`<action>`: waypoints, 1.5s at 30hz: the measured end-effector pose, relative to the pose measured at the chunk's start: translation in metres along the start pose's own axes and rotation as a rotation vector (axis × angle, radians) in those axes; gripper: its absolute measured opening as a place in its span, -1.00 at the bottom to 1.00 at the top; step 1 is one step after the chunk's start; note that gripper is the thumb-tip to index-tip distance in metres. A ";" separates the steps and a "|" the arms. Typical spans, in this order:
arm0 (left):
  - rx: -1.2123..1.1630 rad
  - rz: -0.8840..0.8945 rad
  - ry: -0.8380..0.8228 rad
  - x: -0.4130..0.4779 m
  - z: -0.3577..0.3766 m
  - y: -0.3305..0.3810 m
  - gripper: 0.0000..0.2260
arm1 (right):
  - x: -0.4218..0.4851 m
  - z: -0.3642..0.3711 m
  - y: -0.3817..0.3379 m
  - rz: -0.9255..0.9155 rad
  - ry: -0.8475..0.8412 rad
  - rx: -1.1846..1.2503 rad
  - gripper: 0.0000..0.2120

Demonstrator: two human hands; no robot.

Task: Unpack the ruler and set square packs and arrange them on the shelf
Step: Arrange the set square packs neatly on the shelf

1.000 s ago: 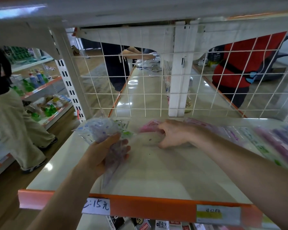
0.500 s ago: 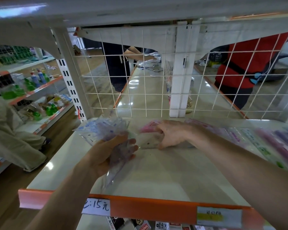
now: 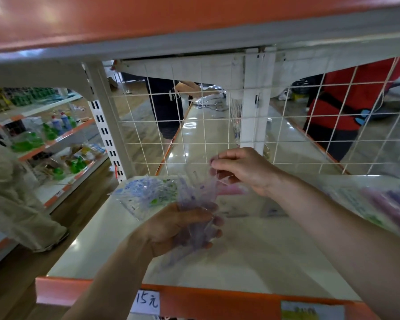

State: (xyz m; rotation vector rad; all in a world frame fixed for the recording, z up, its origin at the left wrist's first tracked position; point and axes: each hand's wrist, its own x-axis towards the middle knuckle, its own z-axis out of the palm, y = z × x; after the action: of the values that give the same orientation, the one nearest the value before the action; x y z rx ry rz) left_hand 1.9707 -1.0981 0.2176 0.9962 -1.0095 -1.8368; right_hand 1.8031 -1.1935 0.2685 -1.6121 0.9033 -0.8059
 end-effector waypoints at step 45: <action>-0.223 0.045 0.137 0.079 0.042 -0.006 -0.88 | -0.054 -0.120 0.041 0.055 -0.029 -1.143 -0.59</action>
State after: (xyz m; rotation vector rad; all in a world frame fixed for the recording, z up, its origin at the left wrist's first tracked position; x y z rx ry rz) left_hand 1.9020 -1.1548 0.2077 0.9420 -0.7220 -1.7733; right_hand 1.6673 -1.2084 0.2498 -2.5226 1.5162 -0.1662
